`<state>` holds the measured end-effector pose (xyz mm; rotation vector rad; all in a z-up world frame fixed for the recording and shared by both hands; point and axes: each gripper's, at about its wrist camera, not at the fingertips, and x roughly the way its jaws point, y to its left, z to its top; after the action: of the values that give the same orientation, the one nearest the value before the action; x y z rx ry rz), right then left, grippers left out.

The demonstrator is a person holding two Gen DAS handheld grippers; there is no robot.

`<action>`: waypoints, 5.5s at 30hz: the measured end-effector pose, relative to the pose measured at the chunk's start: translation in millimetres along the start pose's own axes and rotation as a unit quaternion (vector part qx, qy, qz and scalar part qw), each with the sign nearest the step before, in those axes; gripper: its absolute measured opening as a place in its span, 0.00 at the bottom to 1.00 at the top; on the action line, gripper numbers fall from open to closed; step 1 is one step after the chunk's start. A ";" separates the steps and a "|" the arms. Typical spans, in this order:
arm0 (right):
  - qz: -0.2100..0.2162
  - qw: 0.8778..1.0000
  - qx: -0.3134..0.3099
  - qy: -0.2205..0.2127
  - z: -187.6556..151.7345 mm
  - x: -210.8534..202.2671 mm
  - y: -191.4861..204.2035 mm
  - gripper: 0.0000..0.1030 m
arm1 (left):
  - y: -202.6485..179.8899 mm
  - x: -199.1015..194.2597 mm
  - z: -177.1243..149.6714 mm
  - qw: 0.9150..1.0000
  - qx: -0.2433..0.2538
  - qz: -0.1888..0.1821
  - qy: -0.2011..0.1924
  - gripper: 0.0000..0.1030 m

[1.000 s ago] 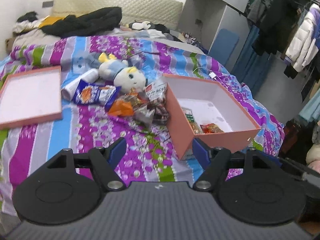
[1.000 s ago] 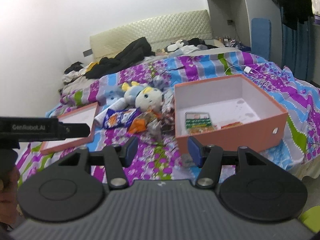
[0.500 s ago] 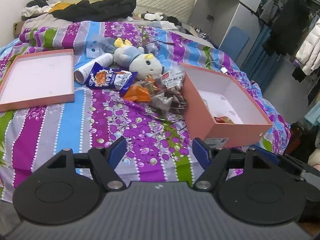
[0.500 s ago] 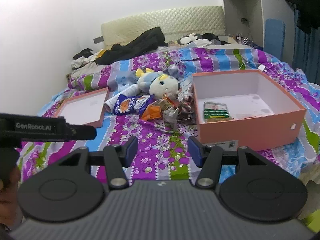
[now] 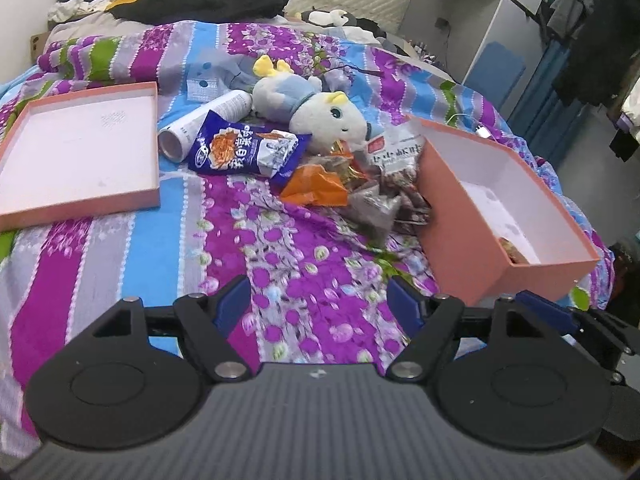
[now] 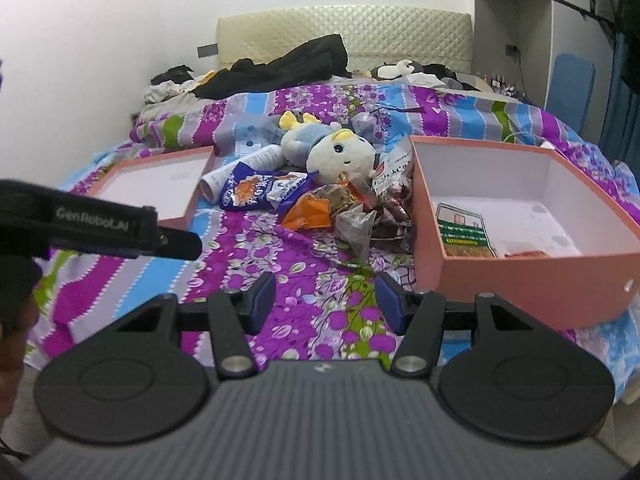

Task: Organize snacks
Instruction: 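Lower both tools to the snack pile beside the shoebox, then close the left gripper on the orange snack bag while the right gripper grasps the clear bag, then lift both bags and carry them over the pink shoebox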

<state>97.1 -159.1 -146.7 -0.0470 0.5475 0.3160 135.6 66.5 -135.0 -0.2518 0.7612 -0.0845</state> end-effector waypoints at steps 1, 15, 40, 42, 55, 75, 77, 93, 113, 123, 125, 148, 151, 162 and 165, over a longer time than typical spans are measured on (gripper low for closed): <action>-0.003 1.000 -0.005 -0.002 0.3 6.6 0.6 0.56 | 1.9 8.4 2.7 1.000 0.005 -0.001 -0.001 0.77; -0.008 0.996 -0.087 0.000 8.5 96.2 14.5 0.55 | 27.1 129.0 34.5 1.000 0.000 -0.028 0.004 0.77; -0.082 0.992 -0.085 0.040 10.9 226.5 -5.9 0.54 | 38.6 280.9 106.9 0.995 -0.026 -0.073 0.063 0.80; -0.081 0.992 -0.085 0.041 10.2 229.9 -7.5 0.53 | 40.1 284.5 104.1 0.994 -0.032 -0.076 0.069 0.81; -0.065 0.995 -0.071 0.037 12.1 217.6 -9.2 0.39 | 22.7 273.9 99.0 0.997 -0.001 -0.044 0.061 0.70; -0.038 0.998 -0.038 0.043 -3.6 142.2 -8.0 0.34 | 13.9 180.3 57.9 0.998 0.004 -0.013 0.066 0.63; -0.031 0.998 -0.033 0.045 -5.2 134.5 -8.4 0.34 | 12.7 166.1 50.3 0.998 0.011 -0.007 0.064 0.62; 0.056 0.992 0.067 0.091 -27.7 99.6 -9.8 0.35 | 41.7 94.6 -13.2 0.997 -0.030 -0.001 0.075 0.48; 0.039 0.990 -0.112 0.074 -19.1 91.8 -7.9 0.70 | 24.8 129.9 10.6 0.993 0.070 -0.018 0.090 0.80; 0.069 0.986 -0.112 0.104 -17.5 118.0 -7.7 0.67 | 19.6 156.0 8.4 0.990 0.089 -0.005 0.109 0.80; 0.077 0.985 -0.109 0.107 -18.1 121.0 -8.0 0.66 | 21.2 160.7 9.4 0.990 0.084 -0.006 0.112 0.80; 0.075 0.988 -0.059 0.119 -22.9 112.3 -15.1 0.51 | 7.5 137.6 7.5 0.993 0.073 0.003 0.089 0.65; 0.065 0.990 -0.050 0.112 -17.9 98.3 -16.1 0.43 | 3.4 116.1 13.0 0.995 0.058 0.007 0.076 0.65; 0.041 0.997 -0.006 0.069 5.5 44.6 -19.0 0.38 | 0.3 30.8 22.8 0.999 0.021 0.002 0.035 0.65; 0.035 0.998 0.016 0.050 13.9 25.1 -22.3 0.38 | -1.0 1.8 23.5 1.000 0.009 0.004 0.018 0.65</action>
<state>131.3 -171.4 -148.7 -0.0124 0.6550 0.3744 153.2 69.9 -119.6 -0.2304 0.7963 -0.0881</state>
